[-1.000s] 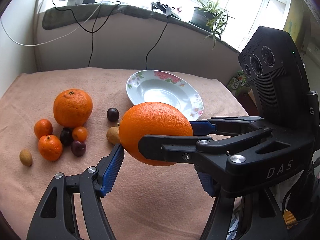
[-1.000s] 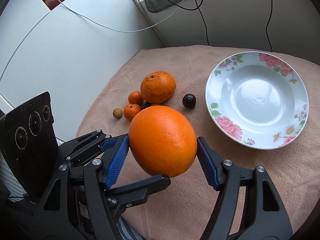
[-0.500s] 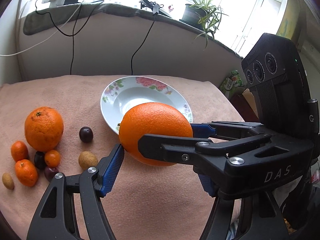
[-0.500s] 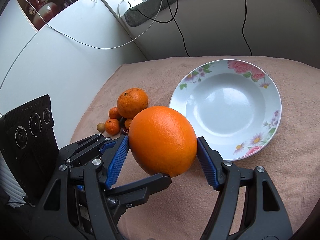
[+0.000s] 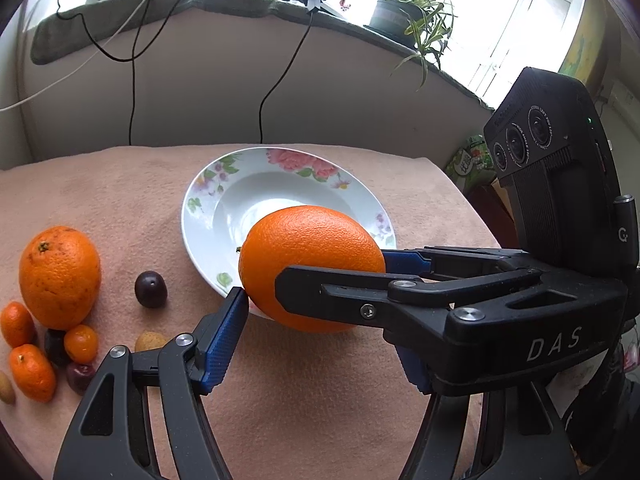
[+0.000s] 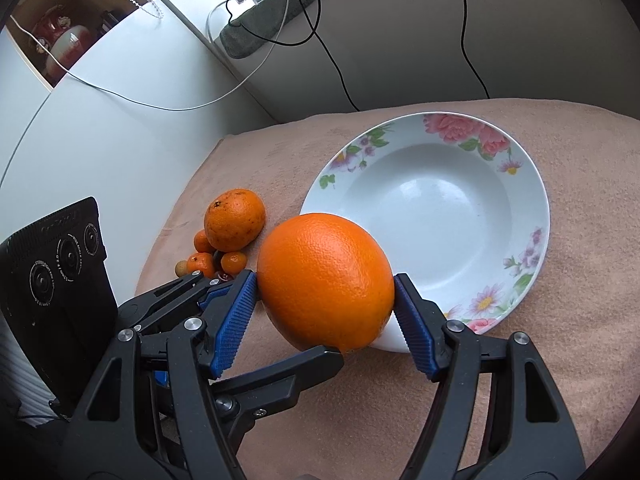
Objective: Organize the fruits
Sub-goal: 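Lift the large orange with the right tool and carry it over the plate, then lower the orange onto the plate and open the right tool, then move the right tool to the big tangerine and close around it, then carry the big tangerine with the right tool onto the plate beside the orange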
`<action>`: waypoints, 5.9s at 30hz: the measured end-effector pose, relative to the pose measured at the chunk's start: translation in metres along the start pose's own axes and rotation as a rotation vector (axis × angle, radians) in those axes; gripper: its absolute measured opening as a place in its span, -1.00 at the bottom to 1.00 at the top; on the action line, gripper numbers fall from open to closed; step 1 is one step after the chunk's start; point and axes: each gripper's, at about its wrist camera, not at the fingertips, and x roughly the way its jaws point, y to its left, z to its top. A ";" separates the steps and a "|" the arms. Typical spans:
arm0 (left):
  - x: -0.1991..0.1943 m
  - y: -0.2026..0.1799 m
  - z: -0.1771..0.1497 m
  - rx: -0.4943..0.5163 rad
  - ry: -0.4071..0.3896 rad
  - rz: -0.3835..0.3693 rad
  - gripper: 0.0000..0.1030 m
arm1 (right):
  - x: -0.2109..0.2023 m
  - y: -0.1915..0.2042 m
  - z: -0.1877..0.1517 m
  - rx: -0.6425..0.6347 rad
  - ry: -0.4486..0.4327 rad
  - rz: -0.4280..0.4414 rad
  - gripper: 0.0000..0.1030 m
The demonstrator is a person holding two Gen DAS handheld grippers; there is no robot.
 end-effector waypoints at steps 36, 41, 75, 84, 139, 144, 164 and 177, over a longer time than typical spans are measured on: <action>-0.044 0.011 0.001 0.019 -0.108 0.083 0.35 | -0.074 -0.009 -0.009 0.029 -0.282 -0.313 0.65; -0.055 0.019 -0.001 0.008 -0.124 0.112 0.43 | -0.077 -0.001 -0.015 0.005 -0.308 -0.337 0.65; -0.075 0.123 -0.020 -0.109 -0.094 0.260 0.47 | 0.024 0.091 0.019 -0.196 -0.115 -0.125 0.82; -0.069 0.126 -0.015 -0.082 -0.085 0.258 0.47 | 0.066 0.108 0.030 -0.207 -0.021 -0.060 0.82; -0.048 0.134 -0.007 -0.055 -0.051 0.240 0.30 | 0.145 0.124 0.038 -0.216 0.155 -0.004 0.33; -0.052 0.129 -0.007 -0.052 -0.065 0.244 0.30 | 0.139 0.125 0.037 -0.219 0.143 -0.002 0.33; -0.070 0.084 -0.001 -0.006 -0.144 0.231 0.30 | 0.071 0.117 0.029 -0.207 0.035 -0.011 0.33; -0.047 0.027 0.003 0.069 -0.124 0.160 0.30 | 0.019 0.068 0.010 -0.127 -0.031 -0.059 0.33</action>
